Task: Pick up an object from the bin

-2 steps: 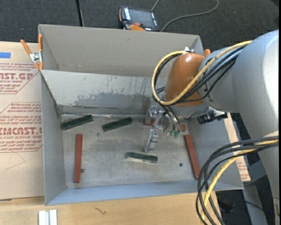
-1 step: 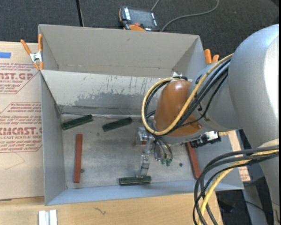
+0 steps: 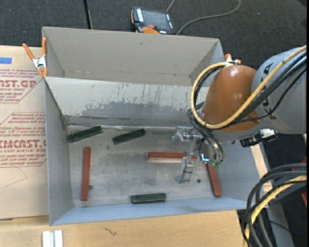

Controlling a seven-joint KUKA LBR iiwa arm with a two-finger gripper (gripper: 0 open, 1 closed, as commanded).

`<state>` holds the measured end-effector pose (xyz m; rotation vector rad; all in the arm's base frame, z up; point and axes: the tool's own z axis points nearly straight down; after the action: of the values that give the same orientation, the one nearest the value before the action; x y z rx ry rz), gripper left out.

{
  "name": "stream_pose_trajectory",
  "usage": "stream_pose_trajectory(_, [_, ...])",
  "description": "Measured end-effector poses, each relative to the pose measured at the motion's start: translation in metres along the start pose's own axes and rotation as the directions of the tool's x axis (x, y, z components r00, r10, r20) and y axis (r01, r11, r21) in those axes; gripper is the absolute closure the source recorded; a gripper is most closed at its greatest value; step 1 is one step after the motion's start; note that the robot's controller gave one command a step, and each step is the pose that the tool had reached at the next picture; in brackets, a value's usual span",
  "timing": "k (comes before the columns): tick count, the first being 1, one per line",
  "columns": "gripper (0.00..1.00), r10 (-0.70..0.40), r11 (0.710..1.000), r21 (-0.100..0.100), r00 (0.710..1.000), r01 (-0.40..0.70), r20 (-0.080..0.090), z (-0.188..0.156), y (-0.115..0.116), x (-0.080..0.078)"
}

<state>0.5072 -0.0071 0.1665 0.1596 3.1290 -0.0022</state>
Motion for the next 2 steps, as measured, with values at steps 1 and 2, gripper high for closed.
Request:
stream_pose_trajectory(1, [0.0, -0.133, 0.991, -0.003, 0.991, 0.133, -0.009, 0.1009, 0.0233, -0.0657])
stream_pose_trajectory(2, [1.0, -0.131, 0.991, -0.002, 0.991, 0.131, -0.007, 0.0971, 0.0231, -0.0662])
